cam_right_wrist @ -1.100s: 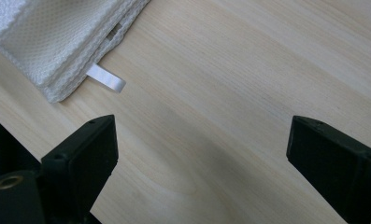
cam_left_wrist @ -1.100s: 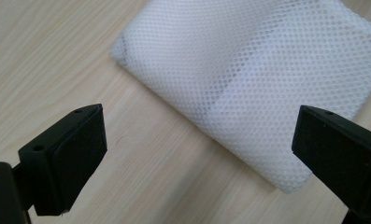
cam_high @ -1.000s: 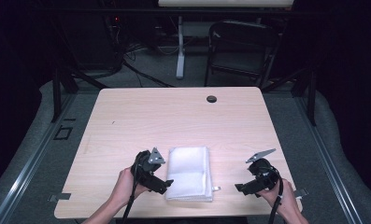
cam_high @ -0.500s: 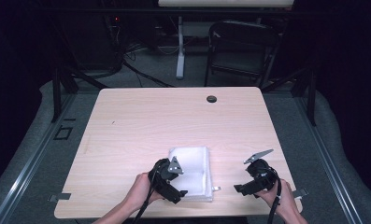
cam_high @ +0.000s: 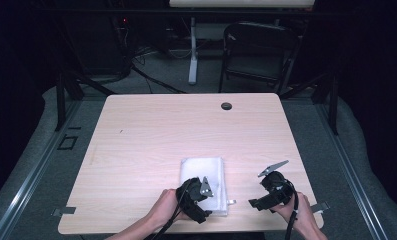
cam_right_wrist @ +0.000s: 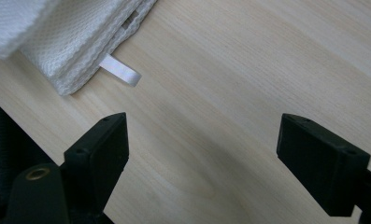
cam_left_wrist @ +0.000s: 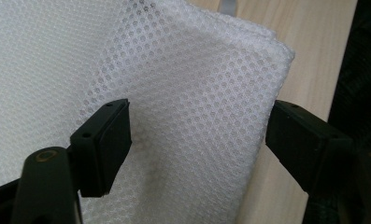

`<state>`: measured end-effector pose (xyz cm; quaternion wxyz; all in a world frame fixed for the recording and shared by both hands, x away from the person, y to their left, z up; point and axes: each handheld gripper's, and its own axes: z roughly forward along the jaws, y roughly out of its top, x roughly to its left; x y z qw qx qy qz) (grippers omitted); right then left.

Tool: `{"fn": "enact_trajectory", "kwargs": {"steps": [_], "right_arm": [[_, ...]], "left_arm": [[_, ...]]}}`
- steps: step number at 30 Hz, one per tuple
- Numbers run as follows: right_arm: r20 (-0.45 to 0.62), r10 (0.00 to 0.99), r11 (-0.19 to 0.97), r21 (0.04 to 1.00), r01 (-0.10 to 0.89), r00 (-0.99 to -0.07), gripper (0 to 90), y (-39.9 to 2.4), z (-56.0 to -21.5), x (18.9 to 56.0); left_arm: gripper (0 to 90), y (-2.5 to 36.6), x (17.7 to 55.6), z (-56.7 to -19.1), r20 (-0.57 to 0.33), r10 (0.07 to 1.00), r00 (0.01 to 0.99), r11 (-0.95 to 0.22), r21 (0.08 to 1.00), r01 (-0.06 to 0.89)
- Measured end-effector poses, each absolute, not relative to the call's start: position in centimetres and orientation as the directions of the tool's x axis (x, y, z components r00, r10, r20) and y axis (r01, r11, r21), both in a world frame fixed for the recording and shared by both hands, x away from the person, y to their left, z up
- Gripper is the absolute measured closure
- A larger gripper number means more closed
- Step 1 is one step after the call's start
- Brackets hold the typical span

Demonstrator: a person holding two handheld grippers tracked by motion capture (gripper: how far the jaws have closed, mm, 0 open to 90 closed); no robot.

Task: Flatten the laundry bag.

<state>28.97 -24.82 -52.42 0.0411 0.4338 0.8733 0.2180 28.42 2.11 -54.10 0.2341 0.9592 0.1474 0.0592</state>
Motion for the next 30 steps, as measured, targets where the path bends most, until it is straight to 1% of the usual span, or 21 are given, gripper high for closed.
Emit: {"fn": "enact_trajectory", "kwargs": {"steps": [4,5,6,7,8,10,11,12,13,14,16,19,20,21,25,26,27,28,30], "right_arm": [[0.115,0.776,0.530,0.415,0.740,-0.620,17.4,-24.7,-52.6,29.0],[0.123,0.781,0.514,0.429,0.743,-0.612,17.4,-24.6,-52.7,28.9],[0.112,0.773,0.538,0.408,0.738,-0.625,17.5,-24.6,-52.6,29.0],[0.124,0.771,0.533,0.411,0.739,-0.625,17.6,-24.5,-52.6,29.0],[0.113,0.767,0.546,0.400,0.736,-0.631,17.8,-24.5,-52.6,29.0],[0.113,0.767,0.546,0.402,0.735,-0.631,17.9,-24.5,-52.6,29.0],[0.118,0.764,0.547,0.403,0.734,-0.634,20.2,-24.4,-52.7,28.9],[0.118,0.764,0.547,0.403,0.734,-0.634,20.2,-24.4,-52.7,28.9],[0.115,0.761,0.556,0.393,0.733,-0.639,26.5,-24.3,-52.7,28.9],[0.115,0.761,0.556,0.393,0.733,-0.639,26.5,-24.3,-52.7,28.9],[0.109,0.759,0.561,0.392,0.729,-0.643,27.5,-24.1,-52.9,28.9],[0.113,0.751,0.570,0.387,0.725,-0.651,29.9,-23.8,-52.9,28.8],[0.113,0.753,0.561,0.406,0.722,-0.649,31.8,-23.7,-53.0,28.7],[0.096,0.744,0.580,0.398,0.710,-0.662,34.5,-23.6,-52.7,28.7],[0.075,0.739,0.592,0.403,0.698,-0.669,51.0,-23.1,-52.6,28.3],[0.079,0.734,0.591,0.415,0.691,-0.675,59.0,-22.8,-52.7,28.2],[0.079,0.734,0.591,0.415,0.691,-0.675,59.0,-22.8,-52.7,28.2],[0.067,0.721,0.613,0.401,0.681,-0.689,62.4,-22.7,-52.6,28.2],[0.064,0.702,0.631,0.404,0.662,-0.709,69.9,-22.5,-52.5,28.2]], "left_arm": [[26.2,1.6,28.4,-54.7,0.062,0.303,0.951,-0.863,0.441,0.246],[26.5,1.5,28.3,-54.9,0.068,0.299,0.952,-0.867,0.435,0.241],[28.8,1.5,28.3,-55.0,0.070,0.294,0.953,-0.872,0.429,0.238],[29.8,1.4,28.3,-55.1,0.078,0.293,0.953,-0.874,0.426,0.233],[31.5,1.4,28.3,-55.3,0.086,0.291,0.953,-0.875,0.426,0.229],[32.9,1.6,28.5,-55.4,0.078,0.292,0.953,-0.872,0.431,0.231],[37.6,1.7,28.6,-55.4,0.068,0.296,0.953,-0.867,0.437,0.238],[37.6,1.8,28.7,-55.4,0.064,0.294,0.954,-0.865,0.441,0.237],[40.4,1.8,28.8,-55.4,0.060,0.290,0.955,-0.865,0.443,0.235],[40.4,2.0,28.9,-55.4,0.052,0.291,0.955,-0.860,0.451,0.238],[47.0,2.1,29.1,-55.4,0.038,0.292,0.956,-0.854,0.460,0.243],[52.2,2.5,29.5,-55.3,0.007,0.299,0.954,-0.842,0.473,0.260],[54.0,2.6,29.6,-55.3,-0.008,0.306,0.952,-0.836,0.476,0.273],[59.0,2.7,29.7,-55.3,-0.030,0.306,0.952,-0.830,0.481,0.282],[61.1,3.0,30.0,-55.3,-0.055,0.313,0.948,-0.821,0.487,0.299],[61.3,3.0,30.1,-55.3,-0.067,0.320,0.945,-0.814,0.490,0.310],[61.3,3.0,30.2,-55.3,-0.069,0.316,0.946,-0.815,0.490,0.308],[61.4,3.0,30.2,-55.3,-0.077,0.321,0.944,-0.810,0.494,0.316],[61.8,3.2,30.4,-55.3,-0.098,0.324,0.941,-0.805,0.494,0.329]]}}
